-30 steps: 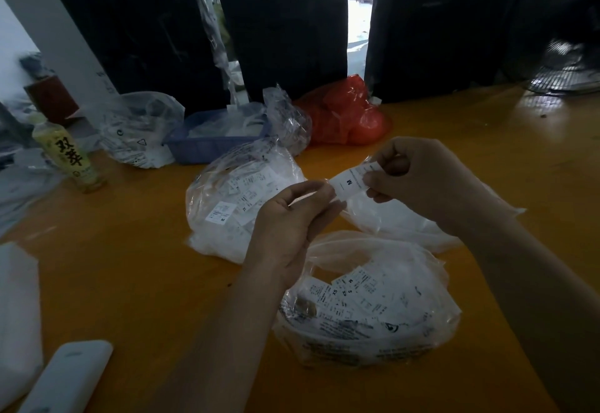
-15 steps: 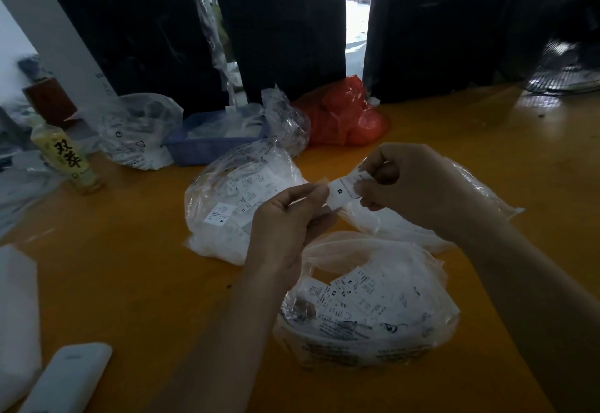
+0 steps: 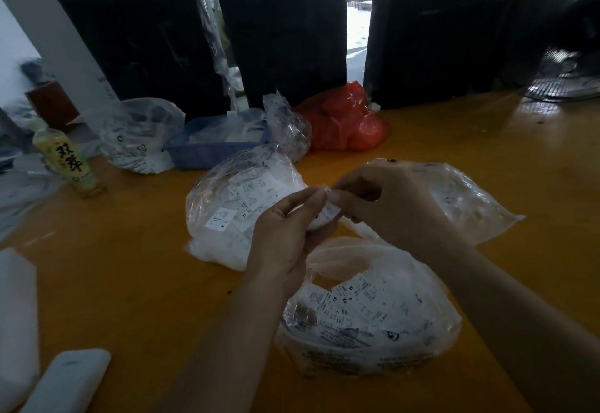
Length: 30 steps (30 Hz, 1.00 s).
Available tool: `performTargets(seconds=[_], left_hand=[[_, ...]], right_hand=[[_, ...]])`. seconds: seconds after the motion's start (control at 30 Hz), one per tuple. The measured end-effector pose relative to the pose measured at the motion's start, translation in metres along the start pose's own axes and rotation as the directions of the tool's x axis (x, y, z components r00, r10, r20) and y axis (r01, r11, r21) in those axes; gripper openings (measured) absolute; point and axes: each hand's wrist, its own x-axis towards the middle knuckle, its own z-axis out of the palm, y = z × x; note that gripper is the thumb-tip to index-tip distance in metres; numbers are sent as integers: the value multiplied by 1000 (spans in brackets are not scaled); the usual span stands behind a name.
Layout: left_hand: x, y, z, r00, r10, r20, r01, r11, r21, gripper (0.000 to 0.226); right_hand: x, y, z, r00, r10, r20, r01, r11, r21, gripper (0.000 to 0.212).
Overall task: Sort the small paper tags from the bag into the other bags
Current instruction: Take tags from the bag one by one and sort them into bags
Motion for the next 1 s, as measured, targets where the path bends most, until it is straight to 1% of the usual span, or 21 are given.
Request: performTargets(seconds=[0.13,0.3,0.4,0.47,0.53,0.6,0.63,0.7,0.77,0.8,0.83,0.87,0.9,0.93,0.97,1.0], left_hand=[[1,-1,-1,1000,-14,-3,14,1000,-11,47],[-1,-4,2,1000,-3,-22,6,993,115,46],[0,-3,1,999,15,-48,-6,983,184,45],[-2,-2,2,999,12,-39,-4,980,201,44],[-3,-2,3,999,5,-36,3,978,210,39],[-4,0,3,999,34,-32,-26,969,246,24],[-4,1,2,997,79,-26,-68,952,298,17],[-4,3,-1,980,199,30,-192,882,431,25],[-4,7,-2,945,319,74,-310,800,513,33],[-3,10,-5,917,391,79,-363,738,569,35],[-1,15,-9,881,467,79,-406,658,634,35],[2,20,-14,839,538,76,-431,573,697,34],[6,26,-23,796,601,76,-432,475,767,32],[11,32,-32,757,649,83,-399,358,844,28],[15,36,-41,728,679,94,-338,237,911,25],[19,39,-50,717,690,101,-264,134,955,24]], right_hand=[[0,1,-1,999,33,17,-33,999,12,18],[1,1,1,998,43,-43,-39,996,82,12],[0,1,1,999,46,-5,-45,994,104,8],[0,1,-1,998,48,45,-52,995,82,11],[0,2,-2,995,59,78,-64,996,60,14],[2,4,-4,997,69,31,-70,997,37,16],[4,6,-5,997,76,-7,-76,996,40,17],[6,6,-7,994,104,-40,-100,991,85,14],[7,7,-11,992,127,-3,-126,985,121,10],[8,9,-15,990,139,1,-139,985,107,8],[11,12,-20,988,152,-19,-151,987,46,7],[13,18,-28,987,156,-50,-160,982,-96,8],[17,27,-37,986,157,-49,-164,936,-311,12],[21,35,-45,982,191,-3,-164,840,-518,17],[23,44,-52,964,259,60,-155,728,-668,20],[24,54,-56,935,336,113,-133,628,-767,20]])
